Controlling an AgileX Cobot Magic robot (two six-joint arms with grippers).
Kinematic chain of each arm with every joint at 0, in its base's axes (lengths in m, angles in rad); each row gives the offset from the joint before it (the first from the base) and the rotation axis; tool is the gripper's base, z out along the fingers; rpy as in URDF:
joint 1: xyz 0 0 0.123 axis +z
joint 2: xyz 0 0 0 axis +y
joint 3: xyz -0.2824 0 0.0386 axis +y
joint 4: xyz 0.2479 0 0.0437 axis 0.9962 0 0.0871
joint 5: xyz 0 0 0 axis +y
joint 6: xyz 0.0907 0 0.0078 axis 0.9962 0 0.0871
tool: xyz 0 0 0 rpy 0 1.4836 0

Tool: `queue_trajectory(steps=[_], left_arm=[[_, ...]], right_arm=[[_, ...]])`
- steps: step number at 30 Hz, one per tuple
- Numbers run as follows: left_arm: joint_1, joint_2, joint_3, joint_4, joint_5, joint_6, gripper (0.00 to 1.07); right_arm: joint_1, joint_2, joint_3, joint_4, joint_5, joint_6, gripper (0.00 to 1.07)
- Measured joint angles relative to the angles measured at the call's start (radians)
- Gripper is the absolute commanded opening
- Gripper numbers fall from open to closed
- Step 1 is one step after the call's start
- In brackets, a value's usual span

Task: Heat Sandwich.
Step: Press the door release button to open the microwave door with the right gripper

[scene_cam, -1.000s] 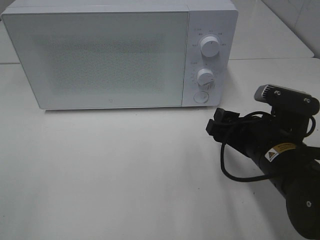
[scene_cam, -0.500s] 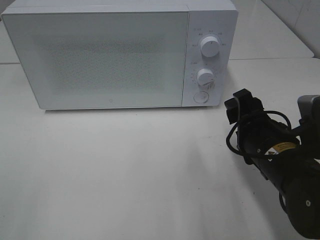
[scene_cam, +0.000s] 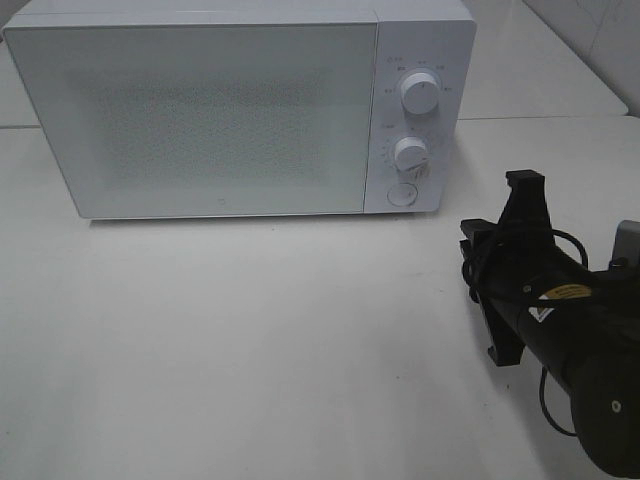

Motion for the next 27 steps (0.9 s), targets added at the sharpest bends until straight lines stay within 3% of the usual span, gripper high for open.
queue_trajectory(steps=[2, 15, 27], left_arm=[[0.000, 0.000, 0.000, 0.000, 0.000, 0.000, 0.97], [0.000, 0.000, 0.000, 0.000, 0.000, 0.000, 0.97], [0.000, 0.000, 0.000, 0.000, 0.000, 0.000, 0.97]], right_arm=[[0.000, 0.000, -0.002, 0.000, 0.000, 0.007, 0.00], [0.000, 0.000, -0.007, 0.000, 0.044, 0.015, 0.00], [0.000, 0.050, -0.085, 0.000, 0.057, 0.006, 0.00]])
